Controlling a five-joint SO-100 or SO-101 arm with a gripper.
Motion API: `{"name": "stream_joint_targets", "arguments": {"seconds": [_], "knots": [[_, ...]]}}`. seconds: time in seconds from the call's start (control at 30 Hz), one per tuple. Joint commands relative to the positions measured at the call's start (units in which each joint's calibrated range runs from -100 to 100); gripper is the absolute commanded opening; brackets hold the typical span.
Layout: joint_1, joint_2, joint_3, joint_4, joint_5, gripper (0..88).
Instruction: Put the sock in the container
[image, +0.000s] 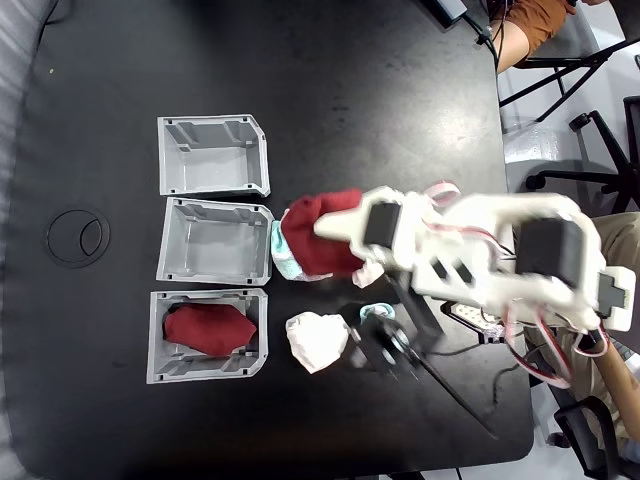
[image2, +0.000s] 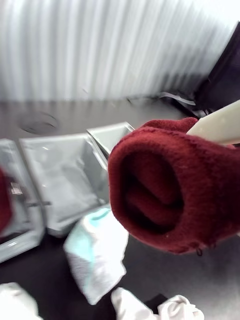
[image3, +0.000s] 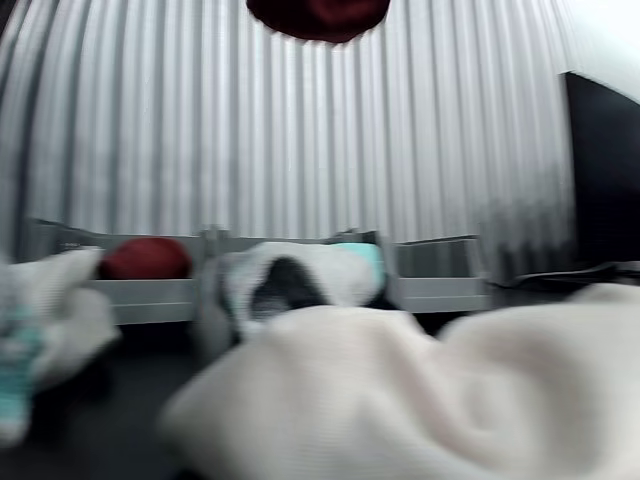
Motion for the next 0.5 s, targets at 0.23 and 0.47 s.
{"name": "stream_joint_targets", "arguments": {"seconds": [0.23, 0.47], "knots": [[-7.61, -3.34, -0.20, -10.89, -0.10, 1.3], [-11.38, 2.69, -0.65, -18.83, -0.10, 1.3]]}}
